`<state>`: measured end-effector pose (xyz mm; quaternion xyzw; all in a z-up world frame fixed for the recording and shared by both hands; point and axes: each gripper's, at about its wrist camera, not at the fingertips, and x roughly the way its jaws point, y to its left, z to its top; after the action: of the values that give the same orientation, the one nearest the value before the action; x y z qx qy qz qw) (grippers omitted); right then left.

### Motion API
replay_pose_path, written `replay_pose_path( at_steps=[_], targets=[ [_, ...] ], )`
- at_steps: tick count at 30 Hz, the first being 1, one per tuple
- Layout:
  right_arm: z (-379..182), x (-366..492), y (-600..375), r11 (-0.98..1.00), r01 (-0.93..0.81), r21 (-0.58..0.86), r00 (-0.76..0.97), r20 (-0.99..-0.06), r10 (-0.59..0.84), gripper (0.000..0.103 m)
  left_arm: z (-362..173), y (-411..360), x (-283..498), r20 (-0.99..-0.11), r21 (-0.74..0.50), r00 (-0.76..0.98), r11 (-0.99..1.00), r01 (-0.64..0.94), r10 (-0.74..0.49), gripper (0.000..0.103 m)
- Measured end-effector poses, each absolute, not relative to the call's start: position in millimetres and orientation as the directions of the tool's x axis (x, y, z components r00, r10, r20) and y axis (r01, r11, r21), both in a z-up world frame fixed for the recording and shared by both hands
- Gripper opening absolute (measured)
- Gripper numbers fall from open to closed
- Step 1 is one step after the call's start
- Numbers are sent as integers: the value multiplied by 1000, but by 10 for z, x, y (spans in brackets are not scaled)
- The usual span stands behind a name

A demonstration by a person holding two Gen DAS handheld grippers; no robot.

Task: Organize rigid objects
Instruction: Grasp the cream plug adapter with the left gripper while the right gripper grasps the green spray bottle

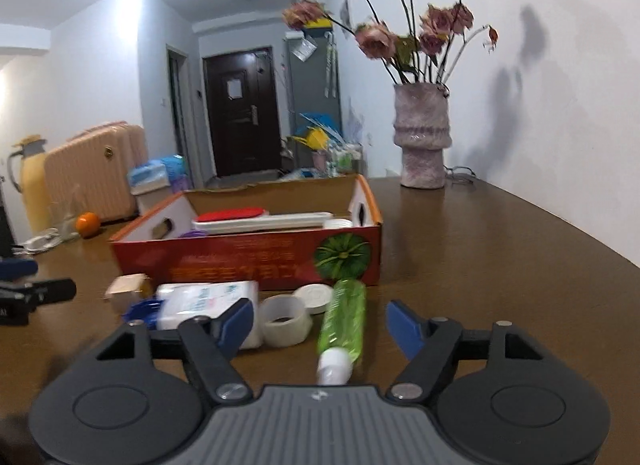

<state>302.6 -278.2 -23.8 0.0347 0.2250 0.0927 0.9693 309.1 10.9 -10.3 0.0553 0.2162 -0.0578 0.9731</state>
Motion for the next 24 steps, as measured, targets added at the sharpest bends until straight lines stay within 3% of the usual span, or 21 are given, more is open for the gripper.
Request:
replay_pose_path(
  at_steps=[3,7,11,14,15,18,24],
  targets=[
    [-262,3263,-2799,978,-179,102,863,-462,206,63,-162,94,3469,-462,113,882,980,161,-92,103],
    [-346,3533,-2825,976,-187,108,839,-499,216,59,-269,124,3840,-534,44,834,981,187,-136,100],
    [-464,3735,-2847,977,-173,124,818,-535,212,52,-426,198,3998,-569,-13,808,985,174,-151,89],
    [-557,3858,-2836,981,-155,118,794,-577,195,43,-518,274,4059,-600,-58,781,983,175,-175,66],
    [-581,3884,-2838,980,-155,124,789,-582,199,42,-549,305,4084,-611,-78,769,981,177,-187,64],
    [-623,3922,-2851,979,-147,145,783,-588,204,34,-580,343,4111,-615,-103,760,977,189,-212,62],
    [-679,3880,-2897,979,-127,158,779,-595,197,32,-602,311,4093,-605,-77,771,978,195,-201,62]
  ],
)
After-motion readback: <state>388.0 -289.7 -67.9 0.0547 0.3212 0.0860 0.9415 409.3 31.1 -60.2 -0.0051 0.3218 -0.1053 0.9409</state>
